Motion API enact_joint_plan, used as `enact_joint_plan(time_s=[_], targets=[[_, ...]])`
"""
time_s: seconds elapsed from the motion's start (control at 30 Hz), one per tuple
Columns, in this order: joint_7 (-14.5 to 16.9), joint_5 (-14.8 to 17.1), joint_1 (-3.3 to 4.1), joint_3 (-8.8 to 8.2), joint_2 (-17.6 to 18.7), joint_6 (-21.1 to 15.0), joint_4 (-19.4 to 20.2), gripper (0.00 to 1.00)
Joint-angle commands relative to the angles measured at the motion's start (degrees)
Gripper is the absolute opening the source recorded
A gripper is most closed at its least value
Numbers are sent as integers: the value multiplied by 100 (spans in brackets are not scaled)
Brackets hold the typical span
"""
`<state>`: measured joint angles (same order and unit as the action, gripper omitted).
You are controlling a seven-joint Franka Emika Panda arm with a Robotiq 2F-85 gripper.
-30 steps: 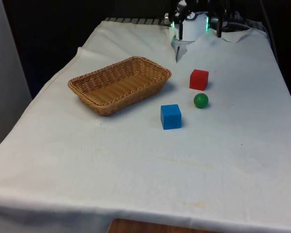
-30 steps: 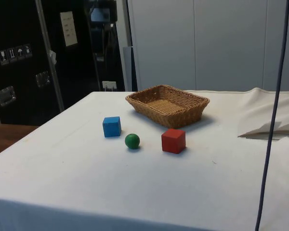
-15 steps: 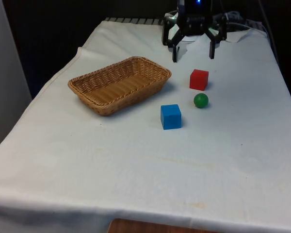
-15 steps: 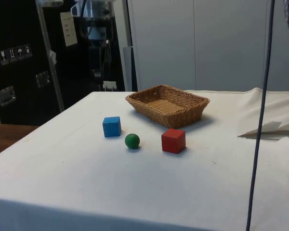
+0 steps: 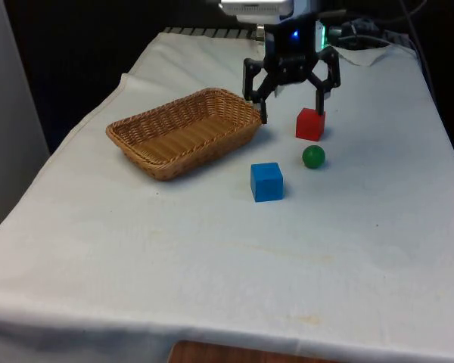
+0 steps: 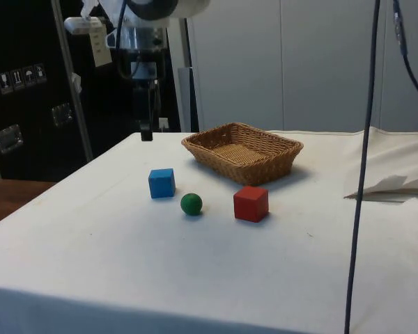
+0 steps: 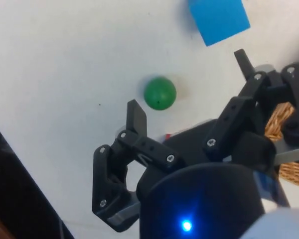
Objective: Place all non-red objects into the basket.
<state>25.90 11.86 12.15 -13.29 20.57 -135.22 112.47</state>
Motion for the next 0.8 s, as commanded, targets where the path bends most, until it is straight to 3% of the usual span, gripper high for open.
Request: enact_joint_plan(time_s=[0.0,0.1,0.13,0.3,0.57,0.63,0.67,0.7,0.77], targets=[[132,115,-40,40,69,-40,-34,100],[143,92,-6,-11,92,-17,-34,100],[223,172,-34,29,166,-57,-80,100],[315,172,-29,17,372,-120,-183,100],[241,11,40,-57,544,-355,-189,100],[229,0,40,-57,567,-384,-189,100],[275,40,0,-11,556,-338,-189,100],[201,-34,46,-57,607,-458,-172,100],[172,-63,46,-63,642,-527,-155,100]])
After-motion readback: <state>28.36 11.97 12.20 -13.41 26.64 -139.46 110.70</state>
